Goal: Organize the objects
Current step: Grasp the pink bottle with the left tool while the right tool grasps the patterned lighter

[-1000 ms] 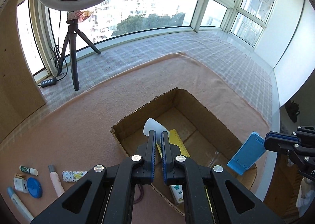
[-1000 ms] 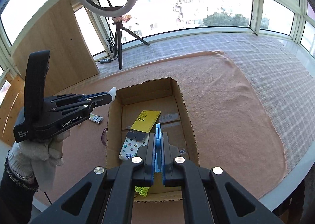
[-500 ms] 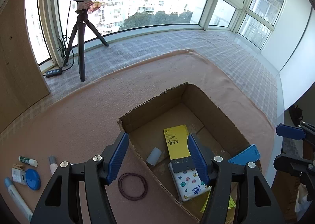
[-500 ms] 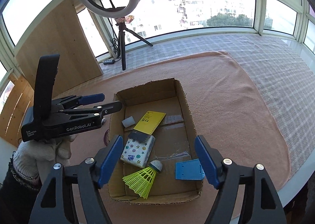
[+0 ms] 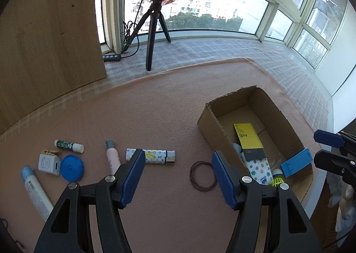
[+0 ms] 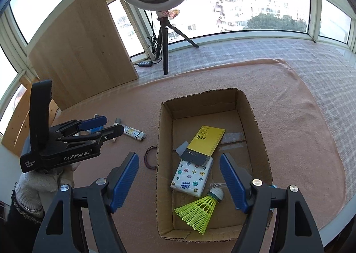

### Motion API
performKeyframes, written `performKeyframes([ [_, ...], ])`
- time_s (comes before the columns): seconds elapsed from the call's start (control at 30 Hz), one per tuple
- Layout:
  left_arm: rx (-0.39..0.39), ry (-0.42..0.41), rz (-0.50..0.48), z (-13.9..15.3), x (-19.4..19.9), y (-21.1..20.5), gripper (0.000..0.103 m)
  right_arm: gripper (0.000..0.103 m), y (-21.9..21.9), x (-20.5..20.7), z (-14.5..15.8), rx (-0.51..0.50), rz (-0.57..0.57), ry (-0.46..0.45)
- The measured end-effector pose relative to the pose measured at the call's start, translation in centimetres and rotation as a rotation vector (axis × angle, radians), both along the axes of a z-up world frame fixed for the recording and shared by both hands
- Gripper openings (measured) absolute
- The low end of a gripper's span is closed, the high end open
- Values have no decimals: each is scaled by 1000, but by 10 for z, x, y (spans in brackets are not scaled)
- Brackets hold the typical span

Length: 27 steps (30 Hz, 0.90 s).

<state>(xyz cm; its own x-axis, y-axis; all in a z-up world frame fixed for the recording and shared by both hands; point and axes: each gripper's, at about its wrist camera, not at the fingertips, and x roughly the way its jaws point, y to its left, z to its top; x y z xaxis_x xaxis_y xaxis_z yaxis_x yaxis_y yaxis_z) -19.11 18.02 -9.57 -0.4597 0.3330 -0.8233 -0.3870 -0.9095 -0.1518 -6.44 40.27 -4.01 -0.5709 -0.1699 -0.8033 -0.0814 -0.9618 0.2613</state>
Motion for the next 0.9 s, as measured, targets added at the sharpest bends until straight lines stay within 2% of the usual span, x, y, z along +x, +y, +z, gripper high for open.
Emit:
performKeyframes([
  [0.23, -33, -18, 124, -10, -4, -75, 66, 72, -38, -26, -8, -82, 68, -28],
  [0.43, -58, -34, 220, -14, -15, -139, 66, 72, -75, -39, -15, -100, 117, -43],
  [0.6, -38, -50, 283, -17, -21, -172, 65, 72, -94, -61, -23, -93, 121, -57],
  [0.73, -15, -65, 268, -22, -23, -172, 65, 71, -106, -89, -37, -75, 144, -97],
  [0.9, 14, -93, 211, -35, -30, -139, 65, 65, -117, -116, -57, -52, 181, -169],
])
